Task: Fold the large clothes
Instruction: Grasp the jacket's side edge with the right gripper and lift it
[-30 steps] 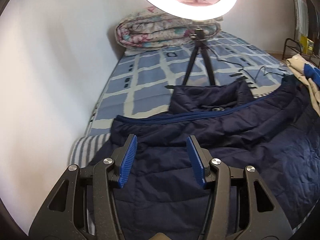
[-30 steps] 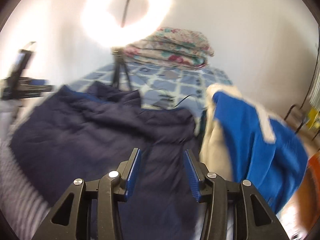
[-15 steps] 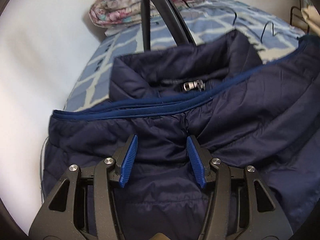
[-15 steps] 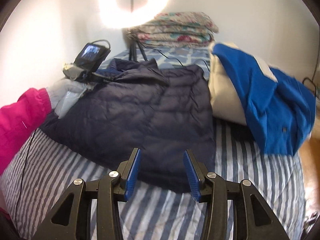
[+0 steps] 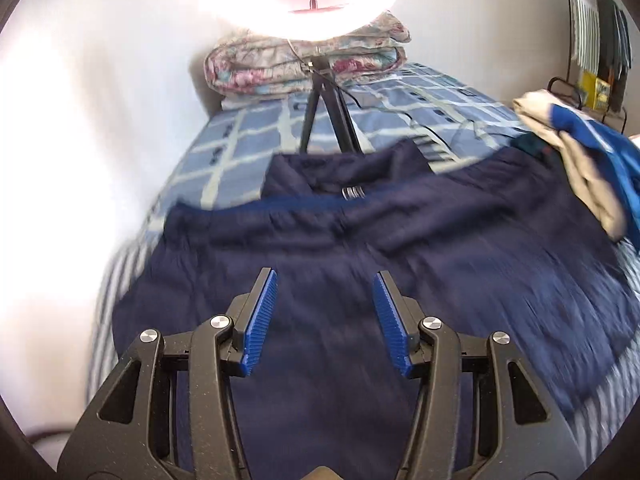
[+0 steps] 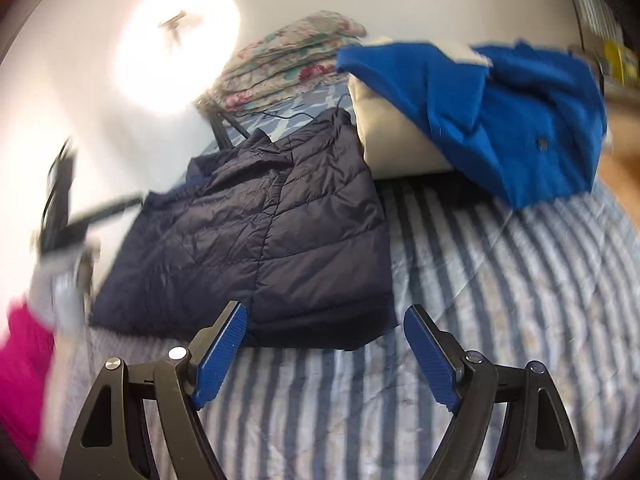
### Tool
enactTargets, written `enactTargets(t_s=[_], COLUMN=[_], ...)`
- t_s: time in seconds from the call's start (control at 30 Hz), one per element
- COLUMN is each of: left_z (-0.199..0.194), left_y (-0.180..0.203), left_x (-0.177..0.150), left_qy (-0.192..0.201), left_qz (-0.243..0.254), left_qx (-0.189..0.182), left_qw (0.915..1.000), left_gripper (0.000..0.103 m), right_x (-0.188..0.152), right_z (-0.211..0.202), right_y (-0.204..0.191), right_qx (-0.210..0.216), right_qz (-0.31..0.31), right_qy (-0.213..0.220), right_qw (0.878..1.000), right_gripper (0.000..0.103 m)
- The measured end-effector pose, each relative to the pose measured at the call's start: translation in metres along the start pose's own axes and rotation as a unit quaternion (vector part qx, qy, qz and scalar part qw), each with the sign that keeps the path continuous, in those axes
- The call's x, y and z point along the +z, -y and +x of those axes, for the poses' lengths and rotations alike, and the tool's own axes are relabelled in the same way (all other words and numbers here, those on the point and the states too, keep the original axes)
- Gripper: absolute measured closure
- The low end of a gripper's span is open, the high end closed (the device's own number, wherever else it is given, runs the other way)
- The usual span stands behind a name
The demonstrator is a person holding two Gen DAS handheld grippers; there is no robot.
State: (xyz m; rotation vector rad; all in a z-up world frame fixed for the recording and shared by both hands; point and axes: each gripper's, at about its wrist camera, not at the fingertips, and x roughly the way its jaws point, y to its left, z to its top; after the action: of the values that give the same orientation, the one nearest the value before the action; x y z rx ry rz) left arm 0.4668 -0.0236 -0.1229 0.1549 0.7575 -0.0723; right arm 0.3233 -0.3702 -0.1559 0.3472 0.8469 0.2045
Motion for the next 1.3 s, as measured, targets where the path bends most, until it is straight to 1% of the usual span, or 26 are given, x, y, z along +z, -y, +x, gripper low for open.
enactTargets(t_s=[0.1, 0.17, 0.27, 0.3, 0.33, 0.37, 0.4, 0.43, 0.5, 0.53, 0.57, 0.6, 0.67, 0.77, 0.8, 0.87, 0.93, 0.97, 1.07, 1.1, 1.2, 1.3], left_z=[-0.010, -0.010, -0.008, -0.004, 0.001, 0.007, 0.015, 0.025, 0.029, 0.028, 0.026, 0.023, 0.006, -0.030, -0.046, -0.076, -0.097, -0.110, -0.136, -0.141, -0.145, -0.149], left_y=[0.006, 0.012, 0.032, 0.038, 0.043, 0.046, 0.048, 0.047, 0.043, 0.041, 0.039, 0.036, 0.021, -0.007, -0.015, -0.030, -0.044, -0.053, -0.068, -0.071, -0.079, -0.088], left_x=[-0.029, -0.042, -0.059, -0.063, -0.066, -0.070, -0.073, -0.077, -0.081, -0.081, -0.081, -0.081, -0.082, -0.091, -0.096, -0.110, -0.124, -0.137, -0.166, -0.172, -0.192, -0.206], left_qy=[-0.015, -0.018, -0.026, -0.030, -0.033, -0.036, -0.045, -0.059, -0.057, -0.054, -0.051, -0.049, -0.036, -0.012, -0.001, 0.018, 0.027, 0.030, 0.031, 0.029, 0.017, 0.008], left_qz=[-0.023, -0.029, -0.010, -0.001, 0.008, 0.019, 0.027, 0.027, 0.018, 0.017, 0.014, 0.008, -0.026, -0.063, -0.064, -0.054, -0.054, -0.059, -0.084, -0.089, -0.100, -0.121], left_qx=[-0.026, -0.032, -0.034, -0.030, -0.027, -0.022, -0.021, -0.027, -0.039, -0.043, -0.046, -0.046, -0.053, -0.078, -0.077, -0.061, -0.055, -0.055, -0.061, -0.063, -0.055, -0.059], left_qw=[0.9993, 0.9989, 0.9990, 0.9991, 0.9991, 0.9989, 0.9984, 0.9975, 0.9974, 0.9975, 0.9975, 0.9977, 0.9976, 0.9949, 0.9950, 0.9965, 0.9967, 0.9963, 0.9941, 0.9936, 0.9934, 0.9909], left_gripper=[0.049, 0.049, 0.049, 0.049, 0.049, 0.049, 0.049, 0.049, 0.049, 0.049, 0.049, 0.049, 0.050, 0.050, 0.050, 0.050, 0.050, 0.050, 0.049, 0.049, 0.049, 0.049], right_x=[0.000, -0.002, -0.009, -0.010, -0.010, -0.007, -0.003, 0.001, 0.007, 0.011, 0.015, 0.019, 0.029, 0.042, 0.045, 0.050, 0.055, 0.055, 0.061, 0.061, 0.065, 0.069], right_z=[0.012, 0.025, 0.043, 0.047, 0.049, 0.050, 0.051, 0.054, 0.060, 0.062, 0.062, 0.062, 0.055, 0.041, 0.036, 0.028, 0.020, 0.016, 0.008, 0.004, 0.000, -0.002], right_y=[0.005, 0.013, 0.026, 0.030, 0.031, 0.028, 0.022, 0.016, 0.005, -0.002, -0.010, -0.017, -0.036, -0.061, -0.067, -0.081, -0.101, -0.105, -0.131, -0.133, -0.154, -0.180], right_qx=[0.027, 0.045, 0.052, 0.050, 0.046, 0.038, 0.024, 0.013, 0.004, -0.003, -0.016, -0.027, -0.050, -0.072, -0.077, -0.088, -0.096, -0.096, -0.093, -0.091, -0.076, -0.055], right_qz=[0.044, 0.086, 0.155, 0.178, 0.185, 0.182, 0.169, 0.156, 0.139, 0.124, 0.103, 0.084, 0.039, -0.022, -0.038, -0.069, -0.101, -0.110, -0.136, -0.140, -0.149, -0.165], right_qy=[-0.007, -0.013, -0.022, -0.017, -0.009, -0.003, -0.002, -0.005, -0.017, -0.024, -0.028, -0.030, -0.026, -0.007, -0.002, 0.006, 0.020, 0.025, 0.043, 0.049, 0.062, 0.071], right_qw=[0.999, 0.995, 0.986, 0.983, 0.982, 0.983, 0.985, 0.988, 0.990, 0.992, 0.994, 0.996, 0.998, 0.997, 0.996, 0.994, 0.990, 0.989, 0.985, 0.985, 0.984, 0.982], right_gripper=[0.018, 0.016, 0.018, 0.019, 0.020, 0.022, 0.028, 0.033, 0.055, 0.062, 0.074, 0.083, 0.089, 0.093, 0.093, 0.094, 0.094, 0.095, 0.095, 0.095, 0.096, 0.096])
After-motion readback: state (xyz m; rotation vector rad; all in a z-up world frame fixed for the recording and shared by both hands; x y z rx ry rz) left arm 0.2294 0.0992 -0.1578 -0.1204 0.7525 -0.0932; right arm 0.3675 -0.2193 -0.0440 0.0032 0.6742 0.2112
